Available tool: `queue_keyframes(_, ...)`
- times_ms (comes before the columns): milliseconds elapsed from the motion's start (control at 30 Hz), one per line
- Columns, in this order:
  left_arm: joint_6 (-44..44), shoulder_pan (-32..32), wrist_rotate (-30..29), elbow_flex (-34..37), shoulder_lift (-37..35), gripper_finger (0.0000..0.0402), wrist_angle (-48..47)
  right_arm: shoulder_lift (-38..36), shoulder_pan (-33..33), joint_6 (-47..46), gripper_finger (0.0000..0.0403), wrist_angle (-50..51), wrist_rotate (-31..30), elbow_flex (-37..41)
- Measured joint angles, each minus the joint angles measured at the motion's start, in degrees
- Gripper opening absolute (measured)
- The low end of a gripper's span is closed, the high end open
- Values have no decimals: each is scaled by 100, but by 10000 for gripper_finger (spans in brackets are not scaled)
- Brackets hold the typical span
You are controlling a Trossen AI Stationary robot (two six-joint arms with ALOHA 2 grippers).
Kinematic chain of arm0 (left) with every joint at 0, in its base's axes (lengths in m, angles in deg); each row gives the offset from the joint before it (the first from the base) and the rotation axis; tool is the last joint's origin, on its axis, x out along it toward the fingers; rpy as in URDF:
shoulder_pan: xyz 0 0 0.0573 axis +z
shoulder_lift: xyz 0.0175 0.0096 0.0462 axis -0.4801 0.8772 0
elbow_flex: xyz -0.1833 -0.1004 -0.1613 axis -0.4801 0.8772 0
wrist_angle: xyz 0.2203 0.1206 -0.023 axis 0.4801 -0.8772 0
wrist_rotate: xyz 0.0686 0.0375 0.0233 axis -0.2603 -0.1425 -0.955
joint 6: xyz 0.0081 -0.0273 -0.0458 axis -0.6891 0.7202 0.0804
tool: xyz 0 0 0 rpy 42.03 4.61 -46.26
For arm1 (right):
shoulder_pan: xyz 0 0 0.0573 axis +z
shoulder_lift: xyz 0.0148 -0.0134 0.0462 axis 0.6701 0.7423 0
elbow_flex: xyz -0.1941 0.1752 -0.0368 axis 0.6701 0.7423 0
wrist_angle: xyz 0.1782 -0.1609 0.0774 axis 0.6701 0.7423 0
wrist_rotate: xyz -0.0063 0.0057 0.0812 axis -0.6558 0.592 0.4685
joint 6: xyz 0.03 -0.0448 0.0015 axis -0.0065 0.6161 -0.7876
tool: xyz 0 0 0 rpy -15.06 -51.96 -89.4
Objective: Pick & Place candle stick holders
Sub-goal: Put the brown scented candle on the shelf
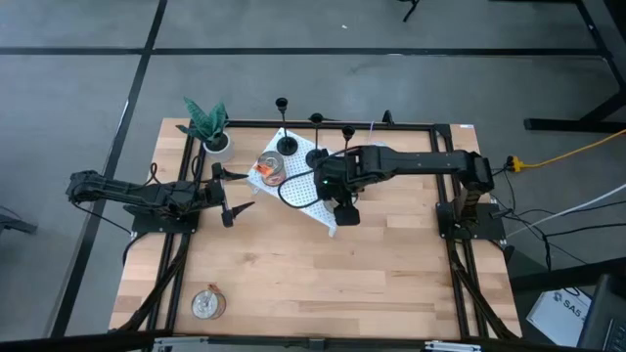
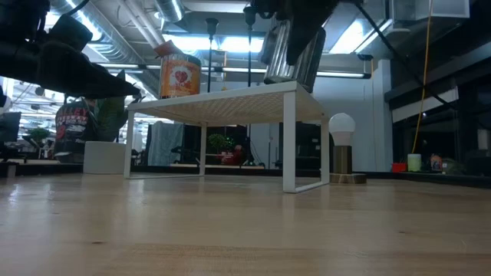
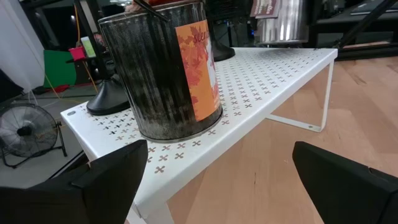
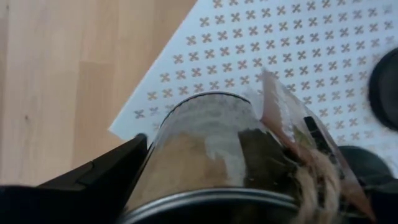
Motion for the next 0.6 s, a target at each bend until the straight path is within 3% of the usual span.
queue_keyframes(600, 0, -1, -2, -1, -2, 400, 0, 6, -140, 246, 362, -425, 149, -3)
